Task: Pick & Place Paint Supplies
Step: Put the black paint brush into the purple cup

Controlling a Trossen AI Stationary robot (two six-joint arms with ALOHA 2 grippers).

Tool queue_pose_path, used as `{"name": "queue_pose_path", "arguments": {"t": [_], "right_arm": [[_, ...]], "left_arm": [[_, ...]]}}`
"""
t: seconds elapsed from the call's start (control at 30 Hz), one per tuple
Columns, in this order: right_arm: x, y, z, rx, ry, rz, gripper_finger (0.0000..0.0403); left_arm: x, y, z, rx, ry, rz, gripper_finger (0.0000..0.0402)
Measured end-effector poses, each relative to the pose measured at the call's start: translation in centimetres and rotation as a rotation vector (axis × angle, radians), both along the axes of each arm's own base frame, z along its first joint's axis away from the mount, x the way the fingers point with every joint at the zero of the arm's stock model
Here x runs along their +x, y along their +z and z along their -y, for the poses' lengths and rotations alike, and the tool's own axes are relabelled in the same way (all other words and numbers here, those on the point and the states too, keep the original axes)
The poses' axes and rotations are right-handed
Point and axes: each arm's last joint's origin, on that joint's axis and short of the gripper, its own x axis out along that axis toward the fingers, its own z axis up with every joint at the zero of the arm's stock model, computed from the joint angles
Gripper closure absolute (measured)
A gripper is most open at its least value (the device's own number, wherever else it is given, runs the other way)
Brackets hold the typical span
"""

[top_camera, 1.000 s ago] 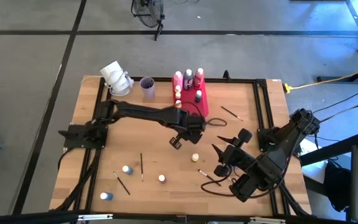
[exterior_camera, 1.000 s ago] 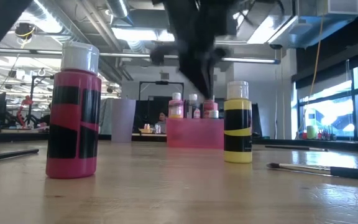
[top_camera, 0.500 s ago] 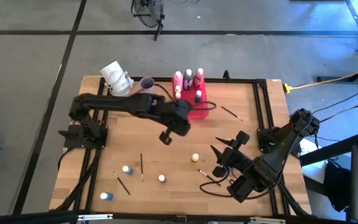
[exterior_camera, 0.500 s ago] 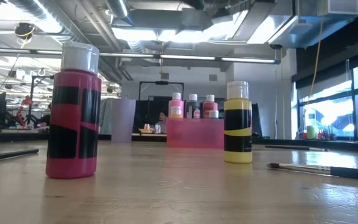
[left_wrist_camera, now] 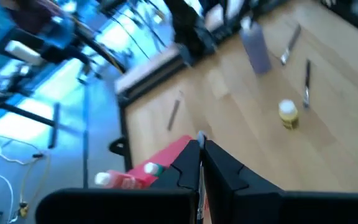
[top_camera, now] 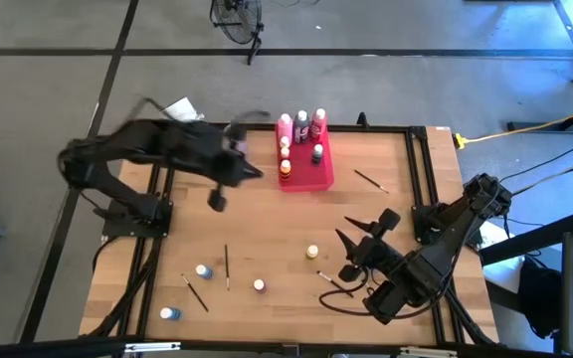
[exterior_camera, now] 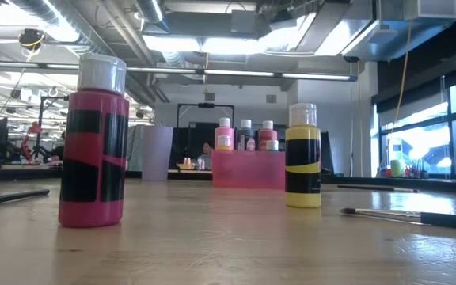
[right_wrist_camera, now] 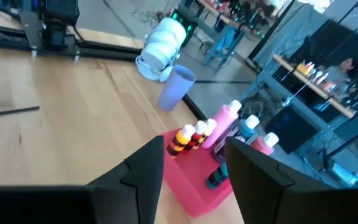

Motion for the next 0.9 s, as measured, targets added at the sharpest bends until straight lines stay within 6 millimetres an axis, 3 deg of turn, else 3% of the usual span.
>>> {"name": "queue_pose_path", "arguments": {"t": [0.2, 0.33, 0.6, 0.9], "right_arm": [[0.3, 0.1, 0.3, -0.017, -0.012, 0.008, 0.0231], [0.5, 0.0, 0.6, -0.016, -0.024, 0.013, 0.0231], [0.8, -1.8, 1.0, -0.03, -0.04, -0.002, 0.0231], [1.0, -2.4, 1.0, -0.023, -0.046, 0.005, 0.0231]], "left_arm": [[-5.2, 2.8, -0.4, -0.078, -0.065, 0.146, 0.0398], [-7.4, 3.2, -0.6, -0.096, -0.073, 0.227, 0.0398], [-9.4, -1.4, -2.3, -0.081, 0.053, 0.381, 0.0398], [-10.9, -9.3, -4.5, -0.054, 0.211, 0.653, 0.0398]]}}
